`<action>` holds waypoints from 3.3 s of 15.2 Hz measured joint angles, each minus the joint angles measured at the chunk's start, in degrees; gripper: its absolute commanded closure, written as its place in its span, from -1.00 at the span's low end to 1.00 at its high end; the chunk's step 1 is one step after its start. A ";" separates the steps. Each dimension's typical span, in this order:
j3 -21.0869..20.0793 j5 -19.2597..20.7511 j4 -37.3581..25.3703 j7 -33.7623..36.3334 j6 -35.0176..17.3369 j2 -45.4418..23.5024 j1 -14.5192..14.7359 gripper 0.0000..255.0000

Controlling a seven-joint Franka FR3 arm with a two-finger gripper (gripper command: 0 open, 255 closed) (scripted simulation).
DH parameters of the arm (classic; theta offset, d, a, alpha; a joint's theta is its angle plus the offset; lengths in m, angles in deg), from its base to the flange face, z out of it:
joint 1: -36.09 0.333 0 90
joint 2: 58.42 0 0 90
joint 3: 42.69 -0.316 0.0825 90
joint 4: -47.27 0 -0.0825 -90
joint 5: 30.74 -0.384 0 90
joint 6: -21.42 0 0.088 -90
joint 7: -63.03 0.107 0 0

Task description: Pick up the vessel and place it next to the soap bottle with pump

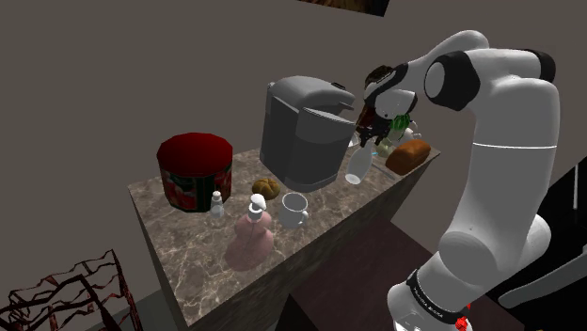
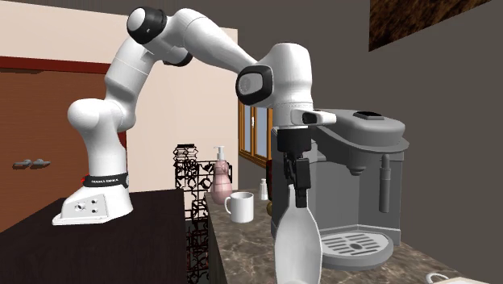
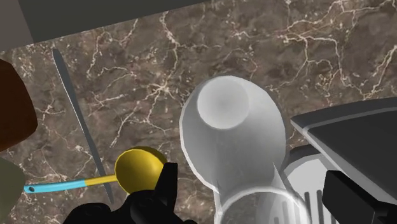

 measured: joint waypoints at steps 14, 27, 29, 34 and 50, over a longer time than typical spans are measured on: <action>-0.06 -0.08 -0.01 -0.02 -0.08 -0.06 0.01 1.00; 1.79 3.04 -2.24 2.06 6.20 4.44 1.22 1.00; 2.05 3.56 -2.66 2.44 7.27 5.20 1.45 1.00; 2.64 4.76 -4.48 3.23 10.51 6.84 1.76 1.00; 3.82 7.39 -12.36 5.11 21.34 10.35 2.04 1.00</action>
